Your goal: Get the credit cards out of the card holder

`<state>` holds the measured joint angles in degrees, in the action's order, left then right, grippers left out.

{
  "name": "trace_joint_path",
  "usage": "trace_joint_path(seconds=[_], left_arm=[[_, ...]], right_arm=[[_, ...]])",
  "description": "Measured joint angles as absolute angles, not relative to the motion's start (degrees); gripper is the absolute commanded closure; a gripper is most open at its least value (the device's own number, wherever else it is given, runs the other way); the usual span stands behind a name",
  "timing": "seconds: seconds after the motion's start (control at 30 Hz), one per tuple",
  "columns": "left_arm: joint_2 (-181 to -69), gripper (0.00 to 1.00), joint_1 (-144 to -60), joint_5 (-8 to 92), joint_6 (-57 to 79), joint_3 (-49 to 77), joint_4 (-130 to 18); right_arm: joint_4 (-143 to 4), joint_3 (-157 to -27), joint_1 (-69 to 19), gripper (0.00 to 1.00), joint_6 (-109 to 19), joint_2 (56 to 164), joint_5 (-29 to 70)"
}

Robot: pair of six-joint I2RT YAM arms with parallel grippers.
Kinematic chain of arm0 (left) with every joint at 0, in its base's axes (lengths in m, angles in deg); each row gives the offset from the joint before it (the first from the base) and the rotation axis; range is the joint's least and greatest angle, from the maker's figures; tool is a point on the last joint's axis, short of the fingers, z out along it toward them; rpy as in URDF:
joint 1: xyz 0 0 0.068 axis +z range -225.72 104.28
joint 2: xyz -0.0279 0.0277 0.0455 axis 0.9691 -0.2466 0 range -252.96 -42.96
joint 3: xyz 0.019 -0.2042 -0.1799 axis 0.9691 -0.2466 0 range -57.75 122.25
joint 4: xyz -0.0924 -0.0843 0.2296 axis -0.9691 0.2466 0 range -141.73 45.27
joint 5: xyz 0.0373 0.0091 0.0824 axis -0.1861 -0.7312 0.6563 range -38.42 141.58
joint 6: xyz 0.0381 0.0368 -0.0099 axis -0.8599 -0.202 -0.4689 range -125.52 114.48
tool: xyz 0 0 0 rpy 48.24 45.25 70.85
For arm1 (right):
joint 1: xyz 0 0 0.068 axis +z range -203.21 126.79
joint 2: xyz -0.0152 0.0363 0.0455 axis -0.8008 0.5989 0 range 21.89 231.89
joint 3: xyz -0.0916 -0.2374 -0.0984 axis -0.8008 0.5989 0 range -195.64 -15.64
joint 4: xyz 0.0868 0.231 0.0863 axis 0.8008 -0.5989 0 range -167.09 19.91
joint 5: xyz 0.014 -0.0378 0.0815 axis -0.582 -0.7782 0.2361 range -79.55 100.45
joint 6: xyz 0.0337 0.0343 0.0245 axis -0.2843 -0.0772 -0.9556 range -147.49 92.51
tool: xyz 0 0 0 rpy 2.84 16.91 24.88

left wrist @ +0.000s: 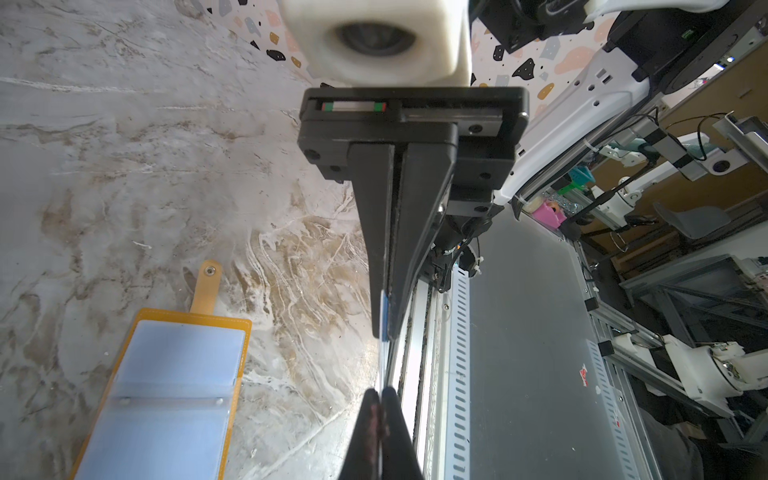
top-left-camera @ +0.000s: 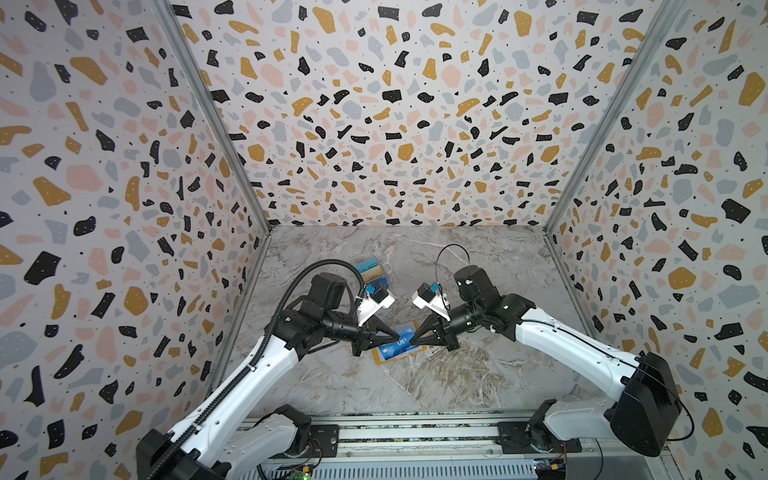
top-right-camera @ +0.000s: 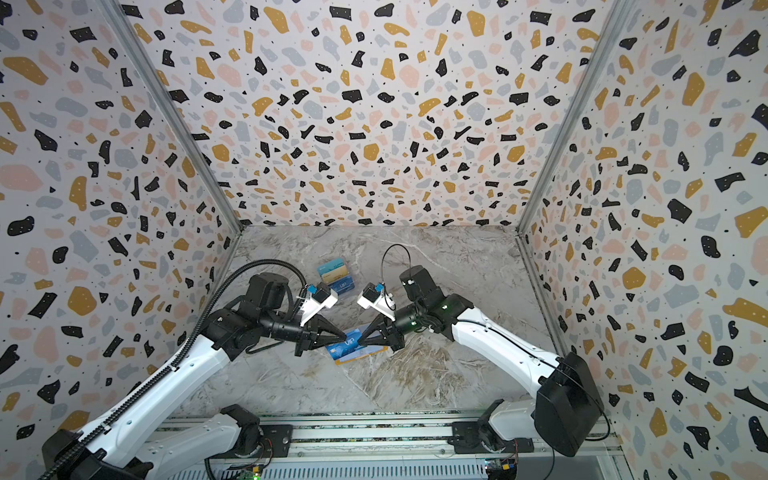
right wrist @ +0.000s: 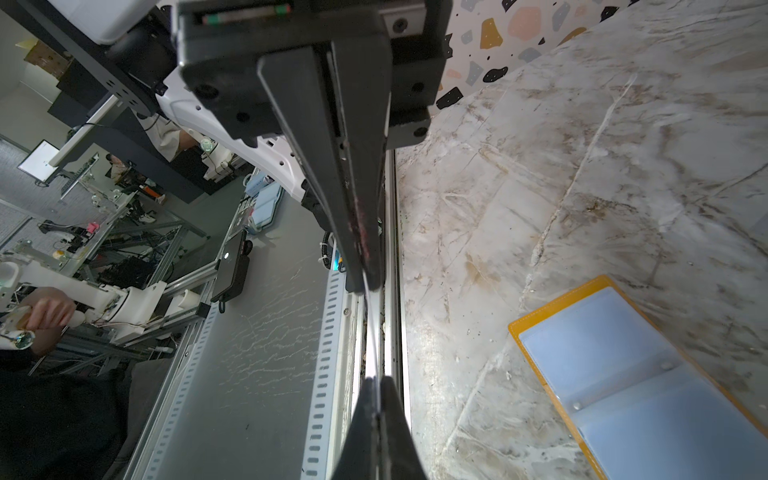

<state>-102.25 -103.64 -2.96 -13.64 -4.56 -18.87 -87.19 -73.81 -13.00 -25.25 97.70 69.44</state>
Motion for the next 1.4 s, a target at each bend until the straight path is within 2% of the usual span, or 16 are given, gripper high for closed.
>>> trace_joint_path(seconds=[0.13,0.4,0.57,0.67,1.07,1.4], left_arm=[[-102.4,1.00,-103.6,-0.6,-13.2,-4.6,-18.8],[-103.2,1.00,-102.9,7.4,-12.2,-4.1,-23.3],[-106.1,1.00,-99.5,12.7,-12.8,-1.4,-26.0],[-108.1,1.00,-98.0,16.4,-14.6,0.3,-26.6],[-117.7,1.00,-95.5,27.9,-24.1,9.1,-26.3],[-127.4,1.00,-94.3,29.9,-34.3,14.4,-26.1]], right_arm=[[-84.4,-71.8,-15.7,0.44,-26.7,94.9,68.3],[-81.2,-65.7,-19.9,0.17,-29.1,87.4,64.3],[-78.1,-60.2,-21.3,0.04,-31.3,80.2,56.6],[-76.2,-57.5,-22.0,0.00,-32.9,76.6,49.6],[-70.5,-48.8,-23.8,0.01,-38.2,69.0,20.2],[-68.3,-46.3,-23.8,0.01,-39.7,66.8,13.3]])
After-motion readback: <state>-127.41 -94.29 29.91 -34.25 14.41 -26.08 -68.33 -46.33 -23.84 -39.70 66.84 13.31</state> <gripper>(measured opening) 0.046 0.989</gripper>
